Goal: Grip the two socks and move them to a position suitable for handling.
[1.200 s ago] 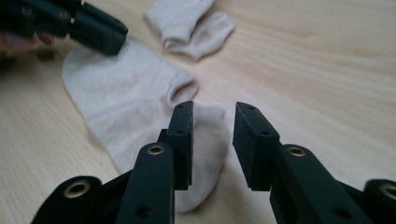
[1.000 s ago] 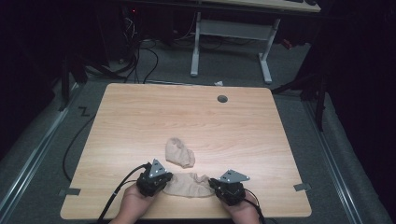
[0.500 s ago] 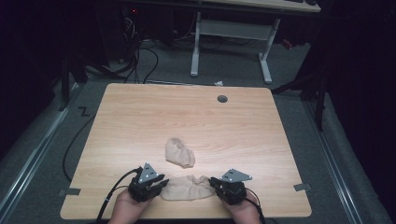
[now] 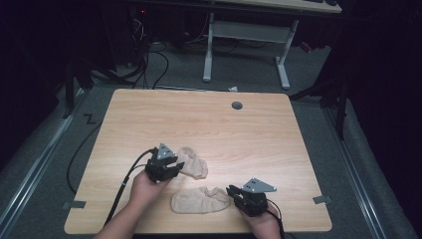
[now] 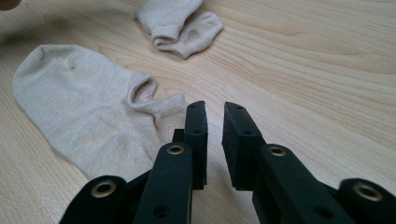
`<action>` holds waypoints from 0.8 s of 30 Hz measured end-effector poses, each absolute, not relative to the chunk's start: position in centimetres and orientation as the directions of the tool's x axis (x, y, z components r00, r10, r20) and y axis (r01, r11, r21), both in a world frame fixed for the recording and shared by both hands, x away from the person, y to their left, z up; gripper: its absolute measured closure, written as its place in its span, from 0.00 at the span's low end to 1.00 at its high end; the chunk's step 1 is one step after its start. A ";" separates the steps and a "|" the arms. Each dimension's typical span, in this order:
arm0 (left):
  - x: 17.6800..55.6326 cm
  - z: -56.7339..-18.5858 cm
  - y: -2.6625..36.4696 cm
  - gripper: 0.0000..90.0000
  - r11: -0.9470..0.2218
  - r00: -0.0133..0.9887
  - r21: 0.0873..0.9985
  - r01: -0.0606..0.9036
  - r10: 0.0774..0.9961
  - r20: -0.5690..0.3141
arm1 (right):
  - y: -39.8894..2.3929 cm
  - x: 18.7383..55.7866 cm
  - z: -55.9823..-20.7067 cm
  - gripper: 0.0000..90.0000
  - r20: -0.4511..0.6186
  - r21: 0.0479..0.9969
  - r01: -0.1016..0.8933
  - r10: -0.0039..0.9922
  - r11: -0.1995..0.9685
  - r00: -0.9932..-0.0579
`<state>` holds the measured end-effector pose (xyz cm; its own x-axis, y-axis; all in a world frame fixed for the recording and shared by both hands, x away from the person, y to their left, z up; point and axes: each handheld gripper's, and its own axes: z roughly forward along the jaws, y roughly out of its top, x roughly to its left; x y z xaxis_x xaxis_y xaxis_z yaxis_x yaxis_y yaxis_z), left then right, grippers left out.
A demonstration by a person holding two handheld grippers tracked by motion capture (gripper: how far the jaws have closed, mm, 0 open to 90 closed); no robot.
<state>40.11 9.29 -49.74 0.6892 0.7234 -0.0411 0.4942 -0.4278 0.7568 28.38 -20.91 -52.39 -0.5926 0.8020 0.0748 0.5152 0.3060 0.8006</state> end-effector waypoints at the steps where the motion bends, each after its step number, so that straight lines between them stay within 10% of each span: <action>1: 40.1 -49.7 9.3 0.69 -0.428 0.689 0.757 0.494 0.723 -0.041 | -20.9 28.4 -52.4 0.90 0.075 0.801 0.515 0.802 0.306 -0.593; 18: 46.1 -51.6 7.6 0.67 -0.448 0.656 0.680 0.580 0.753 -0.063 | -20.6 28.4 -52.6 0.89 0.078 0.796 0.516 0.791 0.317 -0.607; 24: 45.3 -51.2 7.8 0.98 -0.441 0.663 0.703 0.558 0.747 -0.058 | -20.6 28.4 -52.6 0.89 0.075 0.796 0.514 0.789 0.321 -0.610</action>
<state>45.29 7.78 -51.18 0.6626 0.7467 -0.0582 0.5585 -0.4409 0.7027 28.40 -20.58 -52.64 -0.6097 0.7890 0.0754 0.5138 0.3210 0.7956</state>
